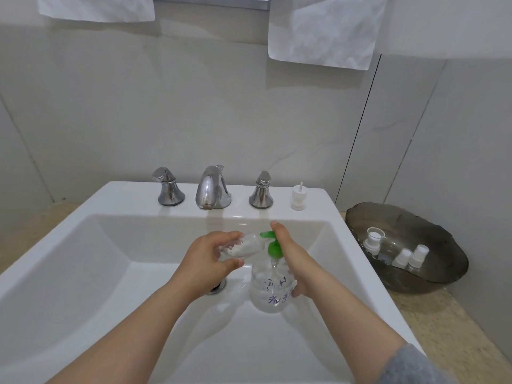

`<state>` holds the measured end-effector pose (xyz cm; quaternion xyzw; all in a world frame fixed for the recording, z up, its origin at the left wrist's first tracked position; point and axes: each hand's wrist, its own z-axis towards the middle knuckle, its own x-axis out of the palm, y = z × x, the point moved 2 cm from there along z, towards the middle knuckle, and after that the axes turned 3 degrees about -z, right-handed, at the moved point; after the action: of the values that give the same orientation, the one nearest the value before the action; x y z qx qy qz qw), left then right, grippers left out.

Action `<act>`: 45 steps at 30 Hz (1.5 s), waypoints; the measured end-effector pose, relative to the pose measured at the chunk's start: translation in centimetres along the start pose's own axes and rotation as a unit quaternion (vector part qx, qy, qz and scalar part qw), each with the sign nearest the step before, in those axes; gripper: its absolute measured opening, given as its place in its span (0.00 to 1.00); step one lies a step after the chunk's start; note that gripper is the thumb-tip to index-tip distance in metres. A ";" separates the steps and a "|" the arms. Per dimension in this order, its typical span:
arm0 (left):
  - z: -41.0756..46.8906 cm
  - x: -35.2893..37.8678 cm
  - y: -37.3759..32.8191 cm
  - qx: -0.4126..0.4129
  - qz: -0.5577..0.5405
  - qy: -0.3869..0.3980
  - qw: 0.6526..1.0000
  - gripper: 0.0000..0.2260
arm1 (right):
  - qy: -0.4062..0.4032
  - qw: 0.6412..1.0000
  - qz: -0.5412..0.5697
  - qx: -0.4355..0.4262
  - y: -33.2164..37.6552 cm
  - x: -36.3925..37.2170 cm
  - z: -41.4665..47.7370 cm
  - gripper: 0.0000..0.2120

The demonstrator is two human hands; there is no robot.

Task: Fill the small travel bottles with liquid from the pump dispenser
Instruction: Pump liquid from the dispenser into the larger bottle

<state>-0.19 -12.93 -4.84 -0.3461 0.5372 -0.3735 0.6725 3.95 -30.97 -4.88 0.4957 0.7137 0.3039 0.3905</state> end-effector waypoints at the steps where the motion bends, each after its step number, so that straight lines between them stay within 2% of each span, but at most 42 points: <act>1: 0.0 0.0 0.0 0.000 0.000 0.001 1.000 0.20 | 0.003 1.000 0.000 0.002 0.0 0.0 0.0 0.40; 15: 0.2 0.0 0.3 -0.004 0.006 -0.001 1.000 0.21 | 0.002 1.000 0.001 0.005 0.2 0.2 -0.2 0.38; 23: 0.3 0.2 0.4 -0.022 0.003 0.004 1.000 0.22 | -0.016 1.000 0.002 -0.025 0.3 0.3 -0.5 0.34; 29: 0.0 0.2 0.2 -0.035 -0.008 0.017 0.999 0.22 | -0.015 0.999 0.000 -0.035 0.5 0.0 -0.7 0.23; 34: -0.1 0.3 0.2 -0.040 -0.001 0.021 0.999 0.22 | -0.024 0.999 -0.016 -0.046 0.5 0.2 -0.7 0.28; 41: 0.0 0.3 0.3 -0.035 0.003 0.021 0.999 0.22 | -0.024 0.998 -0.023 -0.050 0.4 0.3 -0.4 0.24; 45: -0.1 0.1 0.0 -0.014 0.012 0.009 1.000 0.21 | -0.019 0.999 -0.025 -0.043 0.2 0.3 -0.4 0.29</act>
<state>-0.25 -13.04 -4.93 -0.3458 0.5526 -0.3606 0.6671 3.67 -30.67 -4.56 0.4656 0.7047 0.3153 0.4326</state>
